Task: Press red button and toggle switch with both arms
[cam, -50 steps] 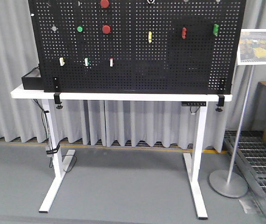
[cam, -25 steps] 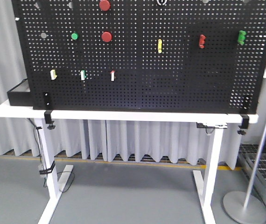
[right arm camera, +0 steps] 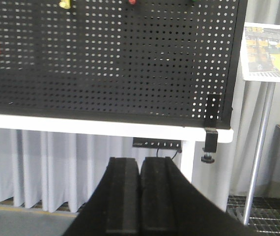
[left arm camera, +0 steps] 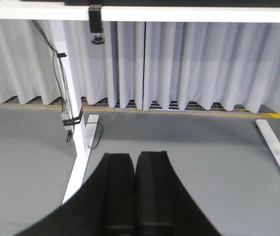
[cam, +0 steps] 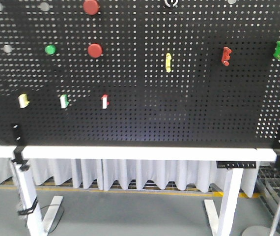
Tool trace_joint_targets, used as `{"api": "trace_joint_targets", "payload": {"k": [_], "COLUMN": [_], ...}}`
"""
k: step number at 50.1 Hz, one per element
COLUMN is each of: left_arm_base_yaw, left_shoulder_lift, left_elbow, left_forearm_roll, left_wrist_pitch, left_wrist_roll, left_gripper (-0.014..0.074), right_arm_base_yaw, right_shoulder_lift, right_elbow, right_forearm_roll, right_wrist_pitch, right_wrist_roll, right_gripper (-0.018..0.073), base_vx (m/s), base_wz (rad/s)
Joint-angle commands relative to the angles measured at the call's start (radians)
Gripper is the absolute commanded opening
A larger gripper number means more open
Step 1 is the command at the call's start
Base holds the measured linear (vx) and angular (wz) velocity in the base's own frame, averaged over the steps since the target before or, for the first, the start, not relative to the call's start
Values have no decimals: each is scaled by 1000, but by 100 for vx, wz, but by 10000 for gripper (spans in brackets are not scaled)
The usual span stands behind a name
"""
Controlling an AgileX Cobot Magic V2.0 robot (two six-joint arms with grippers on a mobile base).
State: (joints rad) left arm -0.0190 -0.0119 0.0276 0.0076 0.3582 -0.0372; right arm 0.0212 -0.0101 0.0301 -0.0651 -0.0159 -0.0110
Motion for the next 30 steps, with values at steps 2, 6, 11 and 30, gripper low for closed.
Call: {"api": "trace_joint_targets", "payload": {"k": [2, 6, 11, 30], "left_arm_base_yaw": [-2, -2, -2, -2], "left_shoulder_lift": [-16, -16, -16, -16], "left_elbow": [26, 26, 26, 26], "left_forearm_roll": [-8, -8, -8, -8], "left_wrist_pitch": [-71, -71, -71, -71], "left_wrist_roll": [-7, -7, -7, -7], "left_gripper": [2, 2, 2, 2], "right_arm_base_yaw": [-5, -5, -5, -5], "right_shoulder_lift": [-6, -6, -6, -6], "right_elbow": [12, 12, 12, 12], "right_forearm_roll": [-6, -6, -6, -6], "right_wrist_pitch": [-78, -78, -78, -78], "right_wrist_roll": [-4, -4, -4, -4], "right_gripper": [0, 0, 0, 0], "base_vx": [39, 39, 38, 34], "base_wz": [-10, -11, -10, -3]}}
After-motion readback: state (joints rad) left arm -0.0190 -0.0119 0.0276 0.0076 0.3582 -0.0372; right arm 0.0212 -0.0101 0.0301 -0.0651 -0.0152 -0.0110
